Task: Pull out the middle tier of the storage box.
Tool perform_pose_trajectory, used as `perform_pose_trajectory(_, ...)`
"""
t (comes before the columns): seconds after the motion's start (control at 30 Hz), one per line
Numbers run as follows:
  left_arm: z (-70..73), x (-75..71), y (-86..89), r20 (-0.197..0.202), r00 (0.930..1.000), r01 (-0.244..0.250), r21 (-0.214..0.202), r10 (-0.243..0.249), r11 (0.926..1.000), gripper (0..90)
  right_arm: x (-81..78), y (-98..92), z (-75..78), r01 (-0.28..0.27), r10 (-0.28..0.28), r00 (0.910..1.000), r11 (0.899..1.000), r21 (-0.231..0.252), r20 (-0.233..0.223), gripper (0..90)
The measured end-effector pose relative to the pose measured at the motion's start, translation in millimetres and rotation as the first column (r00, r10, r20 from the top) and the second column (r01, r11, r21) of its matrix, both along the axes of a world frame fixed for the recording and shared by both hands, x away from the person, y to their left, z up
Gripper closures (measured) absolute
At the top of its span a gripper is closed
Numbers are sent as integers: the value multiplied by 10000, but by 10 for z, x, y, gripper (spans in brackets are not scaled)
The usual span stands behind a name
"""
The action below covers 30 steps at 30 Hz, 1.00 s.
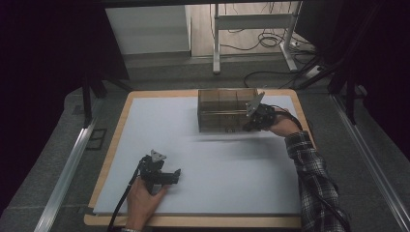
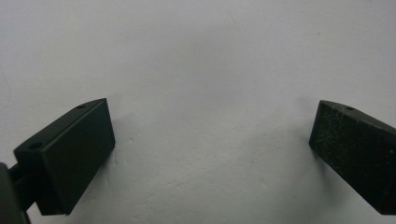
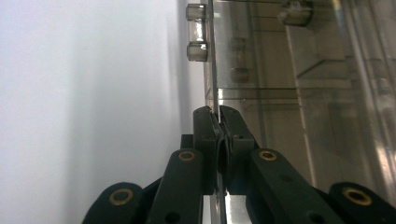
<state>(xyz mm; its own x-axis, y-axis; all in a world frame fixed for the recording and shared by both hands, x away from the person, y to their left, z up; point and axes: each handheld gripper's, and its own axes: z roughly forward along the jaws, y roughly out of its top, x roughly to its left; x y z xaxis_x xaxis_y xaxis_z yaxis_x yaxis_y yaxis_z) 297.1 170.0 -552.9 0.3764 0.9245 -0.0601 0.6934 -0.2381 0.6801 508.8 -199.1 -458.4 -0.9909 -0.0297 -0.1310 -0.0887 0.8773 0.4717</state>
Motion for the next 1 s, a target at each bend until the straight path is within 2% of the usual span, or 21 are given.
perform_pose_trajectory(0.03, 0, 0, 0, 0, 10000, 1, 2, -1, 10000, 0, -8, -2, -4, -67, 70, 9998, 9999, 110, -208, 861)
perform_pose_trajectory(0.13, 0, 0, 0, 0, 10000, -1, 1, 1, 10000, 0, -49, -6, 14, -105, 105, 9999, 9999, 33, -125, 862)
perform_pose_trajectory(0.27, 0, 0, 0, 0, 10000, 0, 4, 0, 10000, 0, -114, -5, 14, -254, 255, 9993, 9997, 51, -282, 863)
perform_pose_trajectory(0.33, 0, 0, 0, 0, 10000, 0, 3, 0, 10000, 0, -154, -11, 25, -229, 229, 9997, 9997, -84, -61, 863)
perform_pose_trajectory(0.43, 0, 0, 0, -1, 10000, 1, 5, -1, 10000, 0, -204, -21, 20, -256, 256, 9996, 9996, -88, -71, 864)
perform_pose_trajectory(0.47, 0, 0, 0, 0, 10000, 1, 5, -1, 10000, 0, -218, -22, 6, -327, 327, 9991, 9995, -8, -253, 864)
perform_pose_trajectory(0.5, 0, 0, 0, -2, 10000, 2, 7, -2, 10000, 0, -239, -27, 9, -275, 275, 9996, 9996, -44, -113, 864)
perform_pose_trajectory(0.57, 0, 0, -1, -2, 10000, 0, 7, 0, 10000, 0, -277, -30, -8, -274, 275, 9995, 9996, 41, -166, 863)
perform_pose_trajectory(0.63, 0, 0, -1, -1, 10000, 0, 6, 0, 10000, 0, -317, -33, -13, -254, 254, 9997, 9997, 6, -25, 863)
perform_pose_trajectory(0.8, 0, 0, -1, 0, 10000, -2, 6, 2, 10000, 0, -364, -51, -86, -376, 377, 9992, 9992, 104, -89, 870)
perform_pose_trajectory(0.87, 0, 0, -1, -1, 10000, 0, 7, 0, 10000, 0, -373, -71, -85, -236, 237, 9997, 9996, 176, -61, 865)
perform_pose_trajectory(1.0, 0, 0, -1, -2, 10000, 1, 6, -1, 10000, 0, -382, -81, -98, -224, 226, 9997, 9995, 222, -91, 809)
